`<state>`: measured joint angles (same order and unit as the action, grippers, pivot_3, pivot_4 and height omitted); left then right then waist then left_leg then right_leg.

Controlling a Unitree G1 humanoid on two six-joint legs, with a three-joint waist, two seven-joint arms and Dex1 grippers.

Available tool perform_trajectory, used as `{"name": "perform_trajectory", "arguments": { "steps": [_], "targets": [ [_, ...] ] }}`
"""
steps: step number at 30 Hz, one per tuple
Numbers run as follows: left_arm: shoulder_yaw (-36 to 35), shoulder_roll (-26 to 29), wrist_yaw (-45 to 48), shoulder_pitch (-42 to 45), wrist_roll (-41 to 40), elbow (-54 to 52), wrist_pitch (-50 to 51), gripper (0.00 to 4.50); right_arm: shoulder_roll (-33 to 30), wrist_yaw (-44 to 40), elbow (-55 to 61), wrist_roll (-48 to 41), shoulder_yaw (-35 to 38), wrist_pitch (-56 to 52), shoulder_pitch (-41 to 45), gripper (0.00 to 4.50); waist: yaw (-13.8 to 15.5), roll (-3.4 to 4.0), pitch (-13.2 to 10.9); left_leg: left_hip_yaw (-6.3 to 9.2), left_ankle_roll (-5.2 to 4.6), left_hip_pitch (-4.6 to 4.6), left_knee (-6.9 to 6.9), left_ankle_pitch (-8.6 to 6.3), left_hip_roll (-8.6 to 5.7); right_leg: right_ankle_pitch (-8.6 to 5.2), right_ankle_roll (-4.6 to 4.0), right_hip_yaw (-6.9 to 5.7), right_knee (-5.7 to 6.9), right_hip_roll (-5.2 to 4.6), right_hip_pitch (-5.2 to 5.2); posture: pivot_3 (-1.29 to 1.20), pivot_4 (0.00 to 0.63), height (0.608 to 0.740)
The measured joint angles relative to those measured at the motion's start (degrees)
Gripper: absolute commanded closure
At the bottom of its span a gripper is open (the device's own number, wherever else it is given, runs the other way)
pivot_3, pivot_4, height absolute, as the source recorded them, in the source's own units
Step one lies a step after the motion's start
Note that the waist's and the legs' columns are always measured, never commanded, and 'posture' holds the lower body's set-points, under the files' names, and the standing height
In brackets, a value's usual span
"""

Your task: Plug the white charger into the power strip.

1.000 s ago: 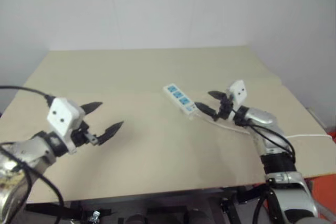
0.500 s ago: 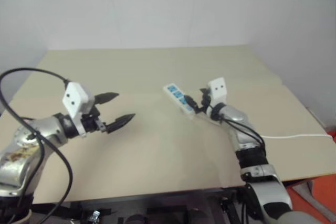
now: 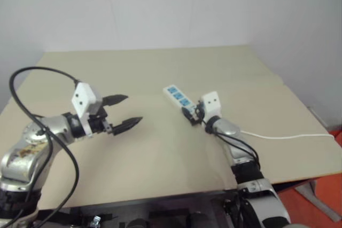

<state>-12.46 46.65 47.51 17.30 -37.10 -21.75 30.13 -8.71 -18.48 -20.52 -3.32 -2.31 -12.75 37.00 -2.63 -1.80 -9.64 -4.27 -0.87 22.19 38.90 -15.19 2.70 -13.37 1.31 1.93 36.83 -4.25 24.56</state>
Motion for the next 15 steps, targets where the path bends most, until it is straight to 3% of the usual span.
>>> {"name": "perform_trajectory", "arguments": {
  "steps": [15],
  "targets": [
    [0.00, -0.84, 0.21, -0.41, 0.95, -0.05, 0.00, 0.00, 1.54, -0.13, -16.39, 0.49, 0.80, 12.19, 5.50, 0.03, -0.03, -0.01, 0.01, 0.01, 0.01, -0.09, 0.02, 0.01, 0.00, 0.02, 0.02, 0.02, 0.05, 0.00, -0.06, 0.00, 0.150, 0.740]
  ]
}}
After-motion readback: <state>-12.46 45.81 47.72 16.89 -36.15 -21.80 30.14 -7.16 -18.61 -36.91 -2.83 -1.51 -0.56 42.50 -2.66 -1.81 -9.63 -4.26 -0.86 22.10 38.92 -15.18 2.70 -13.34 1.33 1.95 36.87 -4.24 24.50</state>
